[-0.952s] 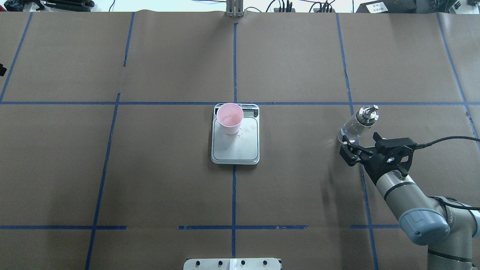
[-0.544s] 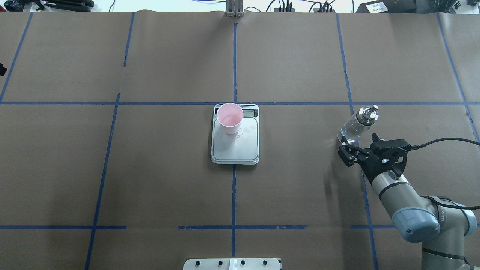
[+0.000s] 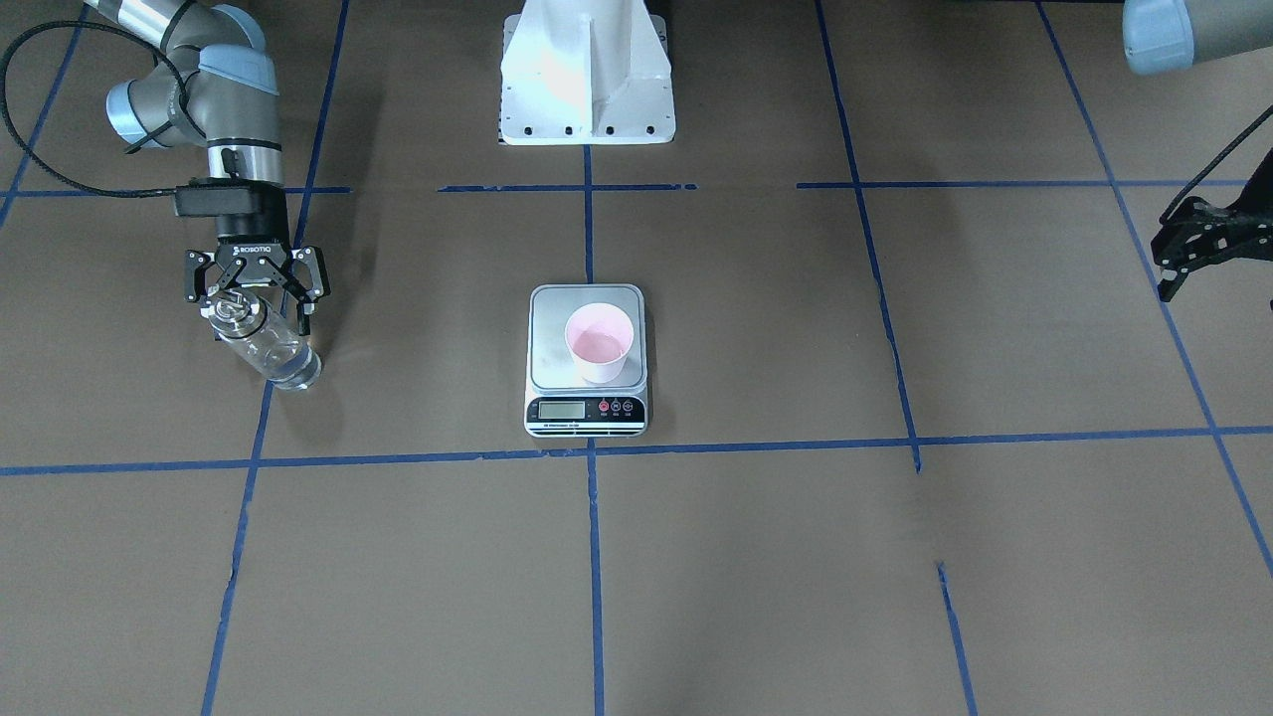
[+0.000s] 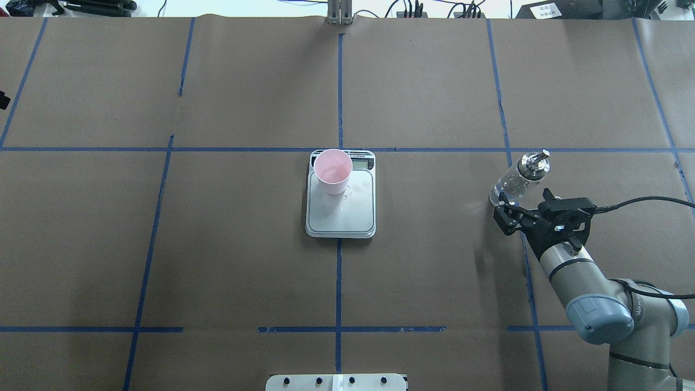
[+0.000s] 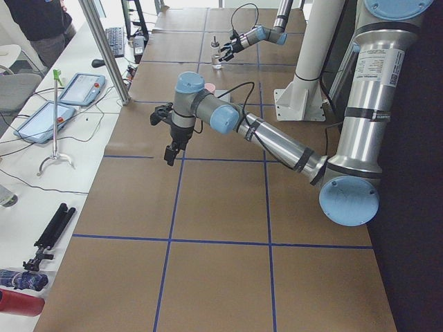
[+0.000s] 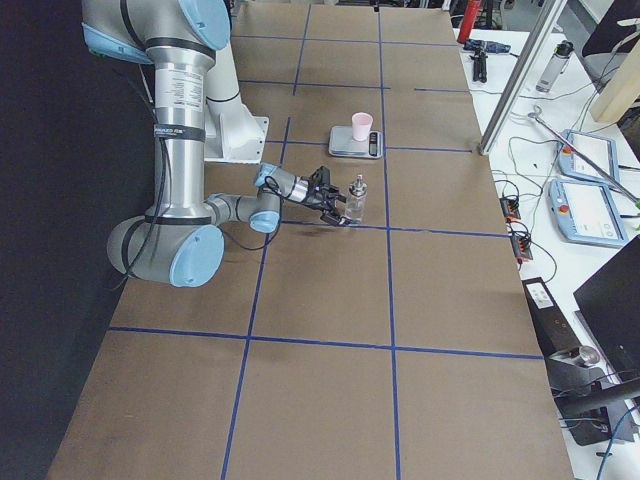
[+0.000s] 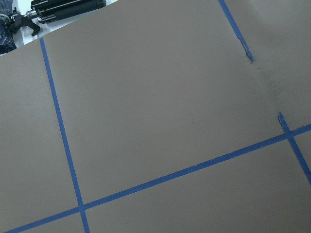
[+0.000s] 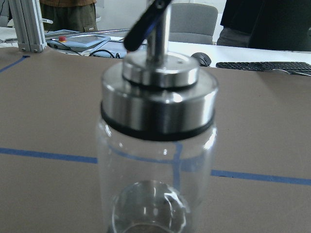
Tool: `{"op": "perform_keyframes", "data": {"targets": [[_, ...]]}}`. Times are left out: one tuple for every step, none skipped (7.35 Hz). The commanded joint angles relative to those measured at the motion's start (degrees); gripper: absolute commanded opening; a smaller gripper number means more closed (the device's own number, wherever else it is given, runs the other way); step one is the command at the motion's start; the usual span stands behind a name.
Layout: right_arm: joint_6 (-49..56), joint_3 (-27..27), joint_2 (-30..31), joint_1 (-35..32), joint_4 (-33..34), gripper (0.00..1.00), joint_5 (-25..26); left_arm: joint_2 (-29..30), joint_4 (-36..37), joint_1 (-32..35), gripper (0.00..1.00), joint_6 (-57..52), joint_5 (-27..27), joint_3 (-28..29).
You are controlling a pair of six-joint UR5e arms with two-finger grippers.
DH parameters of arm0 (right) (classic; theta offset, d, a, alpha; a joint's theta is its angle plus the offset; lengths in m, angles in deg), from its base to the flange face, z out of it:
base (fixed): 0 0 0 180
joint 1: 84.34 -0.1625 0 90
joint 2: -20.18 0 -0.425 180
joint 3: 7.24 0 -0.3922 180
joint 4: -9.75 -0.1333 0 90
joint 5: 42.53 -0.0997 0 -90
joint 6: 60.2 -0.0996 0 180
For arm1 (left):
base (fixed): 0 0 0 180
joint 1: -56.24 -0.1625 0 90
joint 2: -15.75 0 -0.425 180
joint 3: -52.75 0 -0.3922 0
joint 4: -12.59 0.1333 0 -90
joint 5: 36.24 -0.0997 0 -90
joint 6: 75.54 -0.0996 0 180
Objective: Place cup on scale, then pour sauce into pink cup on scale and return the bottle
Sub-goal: 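Lift the glass dispenser with the right gripper off the table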
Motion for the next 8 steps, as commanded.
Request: {"op": "perform_keyframes", "data": {"targets": [[0.00,-0.33,-0.81,-0.67,0.00,1.00,0.04,-0.09,0.00,0.00,1.00,0.01,0.00,-0.16],[0.00,-0.85,-1.87,-0.76,0.00,1.00,0.13,-0.27,0.00,0.00,1.00,0.01,0.00,-0.16],[0.00,-2.08,-2.75,-0.76,0.00,1.00,0.83,-0.36,0.00,0.00,1.00,0.01,0.00,-0.25],[0.00,-3.57,-4.06,-1.20,0.00,1.00,0.83,-0.45,0.00,0.00,1.00,0.01,0.00,-0.33],[0.09,-4.98,-4.94,-1.90,0.00,1.00,0.75,-0.53,0.00,0.09,1.00,0.01,0.00,-0.33],[0.26,-5.08,-4.95,-2.69,0.00,1.00,0.74,-0.53,0.09,0.00,1.00,0.01,0.00,-0.33],[0.87,-5.08,-4.95,-2.78,0.00,1.00,0.74,-0.53,0.00,0.00,1.00,0.01,0.00,-0.33],[0.79,-5.08,-5.13,-2.78,-0.09,0.93,0.74,-0.53,0.00,0.00,1.00,0.01,0.00,-0.33]]}}
